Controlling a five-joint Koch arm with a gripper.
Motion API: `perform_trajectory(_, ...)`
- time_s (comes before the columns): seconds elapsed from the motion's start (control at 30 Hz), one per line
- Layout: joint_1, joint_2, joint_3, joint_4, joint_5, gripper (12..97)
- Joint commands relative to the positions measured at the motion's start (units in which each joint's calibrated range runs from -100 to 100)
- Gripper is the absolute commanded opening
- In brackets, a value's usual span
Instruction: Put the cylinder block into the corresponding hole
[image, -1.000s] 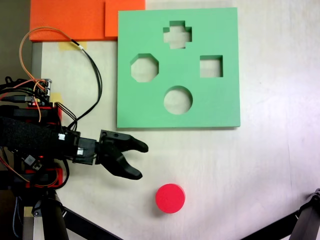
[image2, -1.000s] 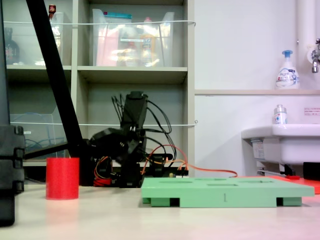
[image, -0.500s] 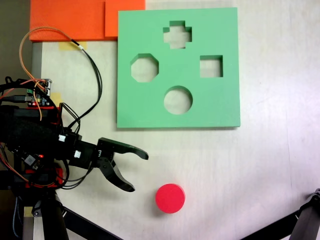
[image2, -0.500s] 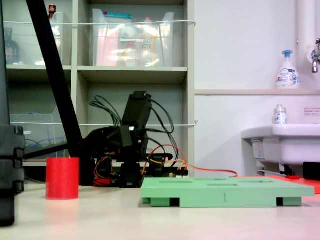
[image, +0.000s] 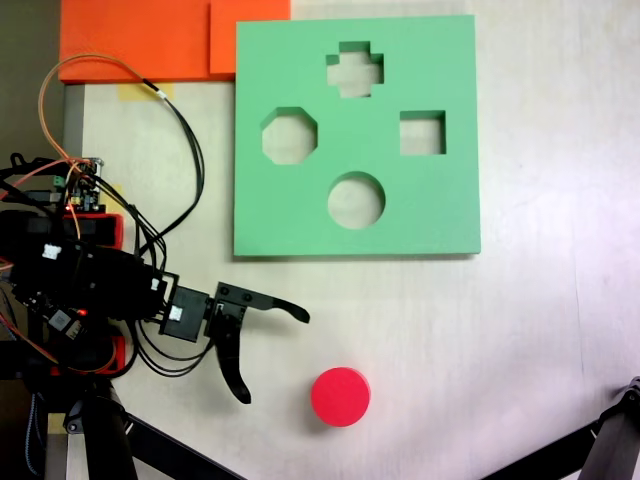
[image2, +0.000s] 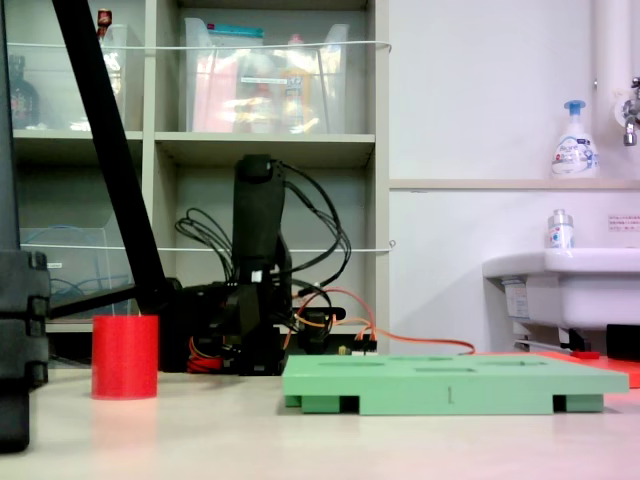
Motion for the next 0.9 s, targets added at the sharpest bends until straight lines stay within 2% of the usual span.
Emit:
perform_trajectory(0.0,-0.2,8.8,1.8,11.8,-0.4,82.4)
perform_trajectory(0.1,-0.6,18.1,5.4,17.8,-0.4,82.4)
perform_trajectory(0.87,-2.2,44.8,28.4,16.2,-0.4,82.1)
